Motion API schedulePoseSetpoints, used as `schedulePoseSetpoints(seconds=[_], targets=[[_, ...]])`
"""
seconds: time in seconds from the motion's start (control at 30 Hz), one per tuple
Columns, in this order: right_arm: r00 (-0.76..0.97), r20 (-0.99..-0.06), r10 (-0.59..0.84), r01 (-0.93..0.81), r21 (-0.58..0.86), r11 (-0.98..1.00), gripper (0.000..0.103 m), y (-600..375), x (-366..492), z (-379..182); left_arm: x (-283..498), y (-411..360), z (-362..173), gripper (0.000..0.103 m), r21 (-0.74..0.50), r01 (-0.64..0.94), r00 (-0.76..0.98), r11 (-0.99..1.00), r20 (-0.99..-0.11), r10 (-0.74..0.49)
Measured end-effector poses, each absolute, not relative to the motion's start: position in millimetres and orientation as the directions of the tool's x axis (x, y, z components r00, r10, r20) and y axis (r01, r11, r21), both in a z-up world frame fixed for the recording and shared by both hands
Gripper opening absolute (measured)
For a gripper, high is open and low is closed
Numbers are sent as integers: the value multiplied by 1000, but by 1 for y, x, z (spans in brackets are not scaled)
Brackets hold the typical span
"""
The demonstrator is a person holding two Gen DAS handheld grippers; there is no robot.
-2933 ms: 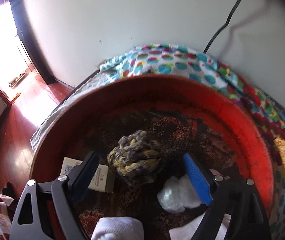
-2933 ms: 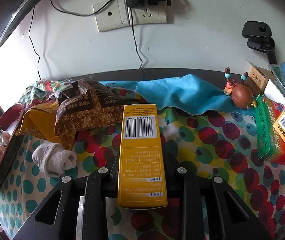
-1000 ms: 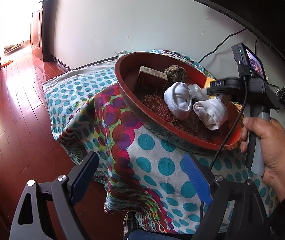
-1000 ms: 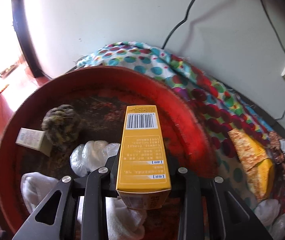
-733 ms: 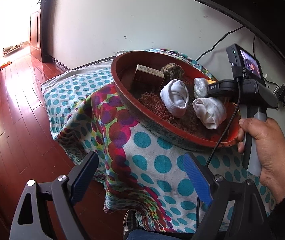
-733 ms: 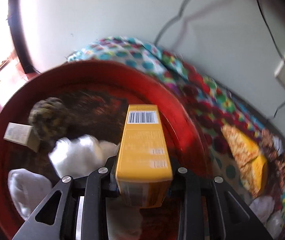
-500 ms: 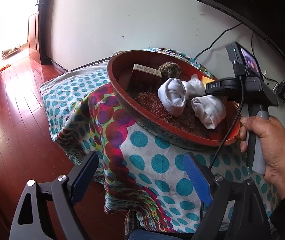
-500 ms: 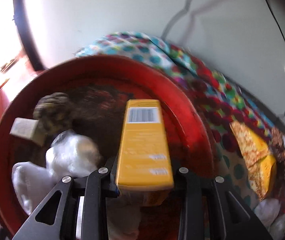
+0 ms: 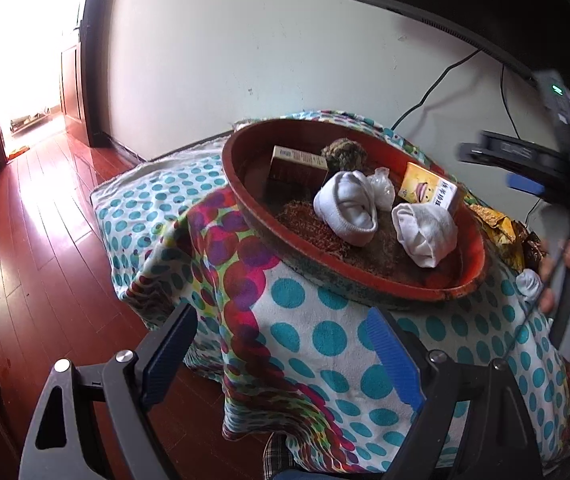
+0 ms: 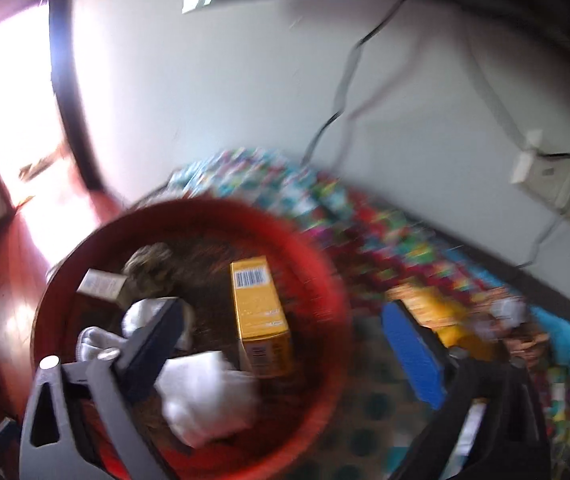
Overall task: Organize objects
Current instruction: 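Move both grippers back from the red tray toward the table items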
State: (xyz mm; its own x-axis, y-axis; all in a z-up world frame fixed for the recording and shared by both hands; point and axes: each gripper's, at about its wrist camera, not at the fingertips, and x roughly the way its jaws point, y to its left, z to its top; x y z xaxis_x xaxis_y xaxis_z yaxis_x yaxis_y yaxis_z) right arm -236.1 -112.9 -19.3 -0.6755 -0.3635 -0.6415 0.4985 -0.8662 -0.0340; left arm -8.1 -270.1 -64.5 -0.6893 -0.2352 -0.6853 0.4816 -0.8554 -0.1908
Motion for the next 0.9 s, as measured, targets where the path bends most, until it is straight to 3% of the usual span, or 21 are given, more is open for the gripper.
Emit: schedulePoseSetpoints(seconds=[0.23, 0.37, 0.5, 0.73, 0.9], targets=[[-818, -573, -60, 213, -204, -955, 103, 27, -243, -25, -11, -234, -53, 89, -114, 391, -737, -913, -633, -236], [-808, -588, 33, 101, -193, -976, 103, 110, -248, -38, -14, -204, -48, 89, -97, 320, -767, -942, -610, -198], [-776, -629, 36, 29, -94, -995, 103, 175, -251, -58, -28, -158, -48, 89, -104, 212, -798, -972, -593, -110], [-734, -676, 65, -49, -43, -998, 103, 220, -255, -86, -74, -80, -47, 89, -90, 58, -783, -994, -622, 10], [-736, -674, 65, -89, 1, -996, 103, 231, -254, -86, -116, -41, -38, 89, -33, -3, -779, -999, -627, 23]])
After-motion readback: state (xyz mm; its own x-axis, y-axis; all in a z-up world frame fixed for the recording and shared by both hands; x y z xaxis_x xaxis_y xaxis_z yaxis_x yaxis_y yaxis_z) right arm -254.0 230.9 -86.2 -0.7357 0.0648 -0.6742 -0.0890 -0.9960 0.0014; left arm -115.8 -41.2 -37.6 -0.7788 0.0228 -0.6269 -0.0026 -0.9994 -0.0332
